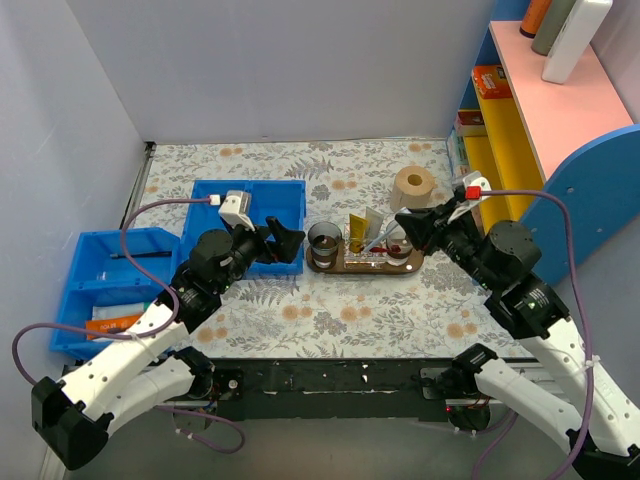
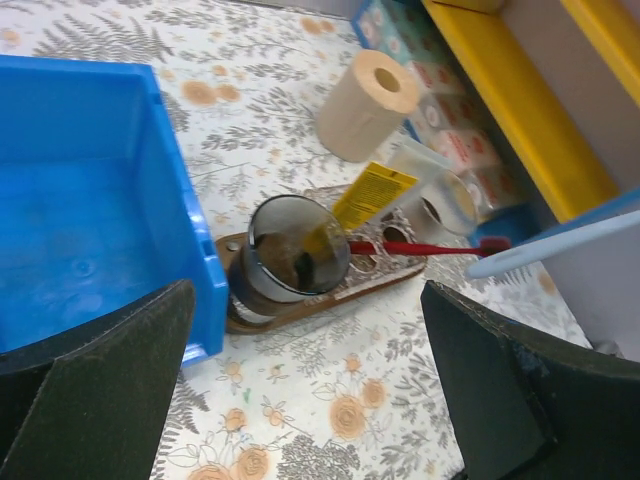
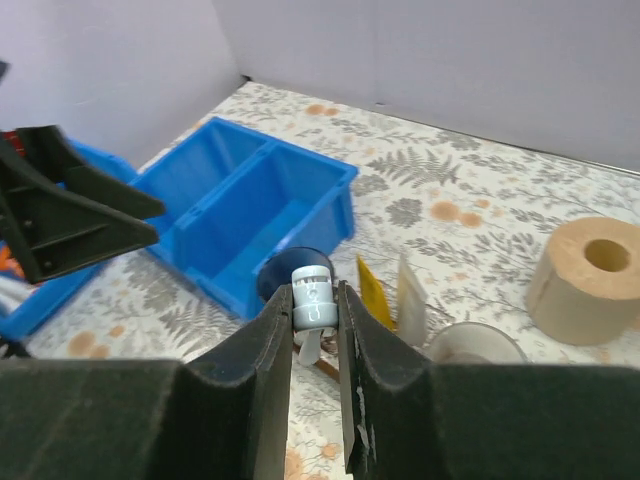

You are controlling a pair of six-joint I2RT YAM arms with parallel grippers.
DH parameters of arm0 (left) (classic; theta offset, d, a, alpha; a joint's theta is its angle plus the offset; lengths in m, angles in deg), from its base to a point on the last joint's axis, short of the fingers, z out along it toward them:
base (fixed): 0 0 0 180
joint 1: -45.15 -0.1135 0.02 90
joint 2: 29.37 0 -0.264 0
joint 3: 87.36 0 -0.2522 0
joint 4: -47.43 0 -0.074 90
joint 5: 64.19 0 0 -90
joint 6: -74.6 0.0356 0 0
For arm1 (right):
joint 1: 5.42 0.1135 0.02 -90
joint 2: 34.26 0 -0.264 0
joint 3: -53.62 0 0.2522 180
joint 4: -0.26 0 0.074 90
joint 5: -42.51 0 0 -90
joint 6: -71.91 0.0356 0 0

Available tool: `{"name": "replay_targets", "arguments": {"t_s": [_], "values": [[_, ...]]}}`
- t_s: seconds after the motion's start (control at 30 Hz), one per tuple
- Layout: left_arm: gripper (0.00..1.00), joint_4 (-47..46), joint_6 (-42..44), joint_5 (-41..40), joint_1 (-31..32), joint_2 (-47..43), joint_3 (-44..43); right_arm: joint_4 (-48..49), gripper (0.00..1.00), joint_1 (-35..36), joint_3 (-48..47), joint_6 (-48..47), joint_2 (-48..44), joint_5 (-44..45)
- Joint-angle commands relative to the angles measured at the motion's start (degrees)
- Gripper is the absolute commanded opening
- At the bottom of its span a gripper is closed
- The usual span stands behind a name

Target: Prepare toiletry sets of a toothbrush and toothpaste on the tray

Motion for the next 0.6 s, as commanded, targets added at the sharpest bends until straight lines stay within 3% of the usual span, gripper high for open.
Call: {"name": "replay_targets", "arguments": {"t_s": [0.0,0.23,0.57], "values": [[0.98,0.59,0.23,-10.16,0.19,-0.6,1.19,6.9,0.01,0.31,2.75,-3.16,0.33,9.34],[0.98,5.33,-2.93,-21.39,0.19,0.46,0.04,10.69,0.01,1.88,4.6,-2.98,2.7,12.68],[0.98,3.76,-3.37,-25.81,0.19,1.07,0.66,14.56,0.01,10.41,4.78,-4.82,7.8,23.38]]}}
